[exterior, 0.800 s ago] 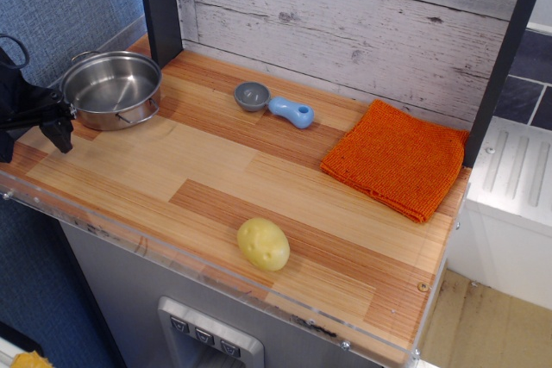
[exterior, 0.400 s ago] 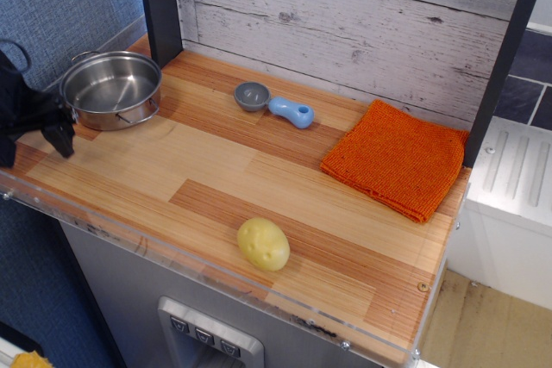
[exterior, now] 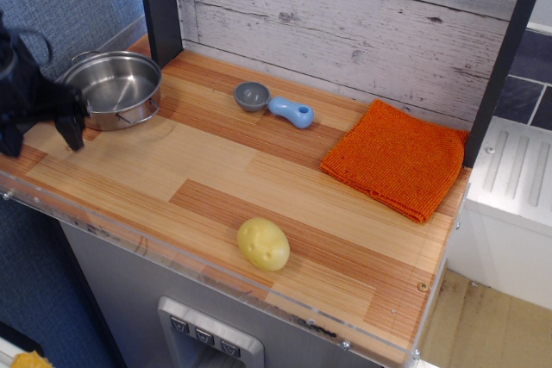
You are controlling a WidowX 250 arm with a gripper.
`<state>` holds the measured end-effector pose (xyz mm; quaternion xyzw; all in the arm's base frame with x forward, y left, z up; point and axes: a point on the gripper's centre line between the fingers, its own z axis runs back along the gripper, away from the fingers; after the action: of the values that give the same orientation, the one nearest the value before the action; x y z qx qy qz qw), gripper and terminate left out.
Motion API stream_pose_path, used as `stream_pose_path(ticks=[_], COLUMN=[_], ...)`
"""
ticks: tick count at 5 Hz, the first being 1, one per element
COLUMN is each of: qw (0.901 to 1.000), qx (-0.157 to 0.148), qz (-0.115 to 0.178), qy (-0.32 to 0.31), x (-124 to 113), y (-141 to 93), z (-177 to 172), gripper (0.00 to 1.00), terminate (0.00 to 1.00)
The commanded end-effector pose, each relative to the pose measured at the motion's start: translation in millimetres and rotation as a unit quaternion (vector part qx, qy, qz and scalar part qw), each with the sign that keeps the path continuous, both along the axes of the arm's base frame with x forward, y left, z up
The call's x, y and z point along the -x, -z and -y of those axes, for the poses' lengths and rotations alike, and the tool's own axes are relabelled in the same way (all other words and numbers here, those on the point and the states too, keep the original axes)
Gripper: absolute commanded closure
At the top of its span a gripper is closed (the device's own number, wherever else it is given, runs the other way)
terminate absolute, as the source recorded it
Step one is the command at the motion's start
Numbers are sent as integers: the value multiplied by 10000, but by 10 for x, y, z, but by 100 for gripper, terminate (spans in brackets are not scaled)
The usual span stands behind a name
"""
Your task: Move pot to the right above potato
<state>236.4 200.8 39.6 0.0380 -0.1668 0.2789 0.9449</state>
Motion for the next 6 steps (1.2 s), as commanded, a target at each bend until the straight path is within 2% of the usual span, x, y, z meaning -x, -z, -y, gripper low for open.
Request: stream_pose_path(ticks=[1, 2, 3, 4, 5, 6], qw=[9967, 9935, 9715, 9572, 9471, 9431], qx=[-612, -723, -1499, -1776, -1921, -2126], qz=[279, 319, -139, -281, -421, -518], qy=[461, 819, 1834, 2269, 2536, 2502], x=[-204, -300, -431, -482, -522, -586], y=[-583, -790, -1005, -1034, -946, -802], z=[106, 256, 440, 532, 561, 544], gripper=[0, 0, 0, 0, 0, 0], terminate=[0, 0, 0, 0, 0, 0])
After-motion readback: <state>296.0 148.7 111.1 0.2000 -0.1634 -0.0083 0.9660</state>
